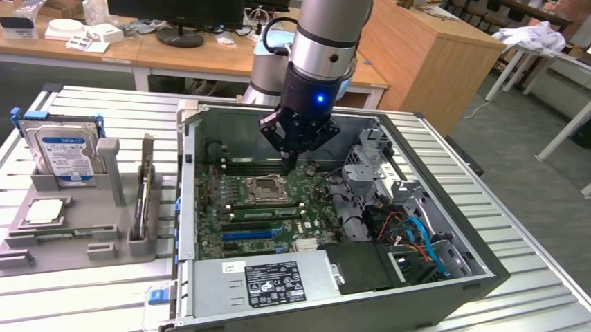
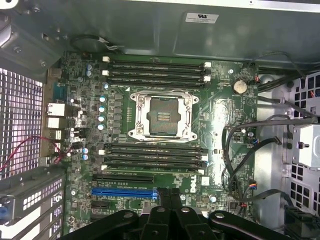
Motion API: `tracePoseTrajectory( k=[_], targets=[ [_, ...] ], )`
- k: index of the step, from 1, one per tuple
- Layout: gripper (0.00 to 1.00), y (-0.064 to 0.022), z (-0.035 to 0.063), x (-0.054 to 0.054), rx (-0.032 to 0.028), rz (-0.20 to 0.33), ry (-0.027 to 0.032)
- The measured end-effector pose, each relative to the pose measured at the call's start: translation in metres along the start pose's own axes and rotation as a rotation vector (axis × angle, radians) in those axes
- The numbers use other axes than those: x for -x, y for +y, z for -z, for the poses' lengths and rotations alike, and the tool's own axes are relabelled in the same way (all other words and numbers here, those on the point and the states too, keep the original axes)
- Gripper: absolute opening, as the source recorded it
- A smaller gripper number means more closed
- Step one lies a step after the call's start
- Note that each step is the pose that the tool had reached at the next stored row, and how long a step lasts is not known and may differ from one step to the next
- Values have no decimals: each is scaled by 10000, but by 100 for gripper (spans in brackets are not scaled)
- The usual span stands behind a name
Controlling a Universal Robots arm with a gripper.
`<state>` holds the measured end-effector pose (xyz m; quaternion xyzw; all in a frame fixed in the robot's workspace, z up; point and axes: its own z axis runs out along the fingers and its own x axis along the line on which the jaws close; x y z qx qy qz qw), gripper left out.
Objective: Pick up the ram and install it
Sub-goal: 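Press down the ram until it locks into place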
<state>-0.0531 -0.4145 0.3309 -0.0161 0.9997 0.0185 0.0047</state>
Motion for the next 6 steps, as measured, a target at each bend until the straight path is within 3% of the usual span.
tracePoseTrajectory(
  k=[6],
  targets=[
    [11, 0, 0, 0, 0, -1, 0]
  ],
)
